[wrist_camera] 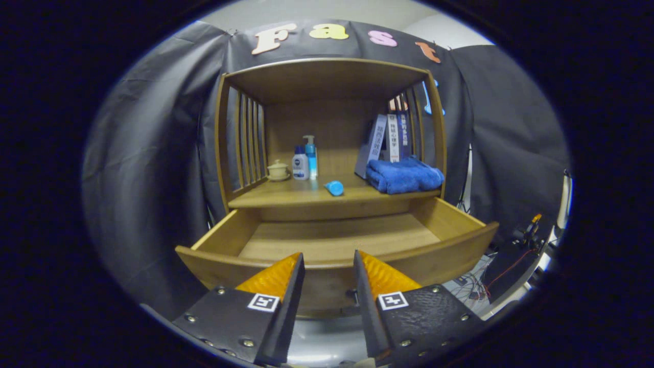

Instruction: Pull open the drawer, take out the items inside it, and place them on the countertop above the cabinet.

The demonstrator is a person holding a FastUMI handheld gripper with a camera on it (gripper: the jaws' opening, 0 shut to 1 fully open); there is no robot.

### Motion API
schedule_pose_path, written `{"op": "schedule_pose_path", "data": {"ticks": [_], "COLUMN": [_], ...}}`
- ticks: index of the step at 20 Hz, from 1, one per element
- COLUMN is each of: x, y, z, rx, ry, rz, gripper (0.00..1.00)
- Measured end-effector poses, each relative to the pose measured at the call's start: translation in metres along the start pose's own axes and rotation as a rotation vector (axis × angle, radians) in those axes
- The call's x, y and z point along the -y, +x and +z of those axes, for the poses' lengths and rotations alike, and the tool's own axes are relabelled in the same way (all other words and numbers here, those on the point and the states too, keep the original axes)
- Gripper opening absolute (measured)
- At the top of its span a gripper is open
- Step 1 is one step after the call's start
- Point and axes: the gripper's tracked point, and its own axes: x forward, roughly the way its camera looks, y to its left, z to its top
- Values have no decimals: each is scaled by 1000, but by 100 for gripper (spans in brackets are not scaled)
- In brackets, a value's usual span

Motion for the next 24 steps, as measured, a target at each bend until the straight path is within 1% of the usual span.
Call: {"op": "schedule_pose_path", "data": {"ticks": [4, 6, 8, 9, 12, 15, 18, 21, 24], "x": [7, 8, 7, 8, 5, 7, 6, 4, 4], "y": [10, 16, 20, 21, 21, 26, 43, 62, 75], "z": [-11, -16, -19, -16, -15, -13, -7, 9, 11], "rx": [-5, -13, -16, -13, 17, 15, -3, 11, -23], "ry": [-8, -9, -19, -20, 28, 35, 15, 21, -24], "rz": [-3, 5, 29, 30, 33, 42, 46, 46, 41], "gripper": [81, 88, 88, 91, 90, 90, 91, 92, 92]}}
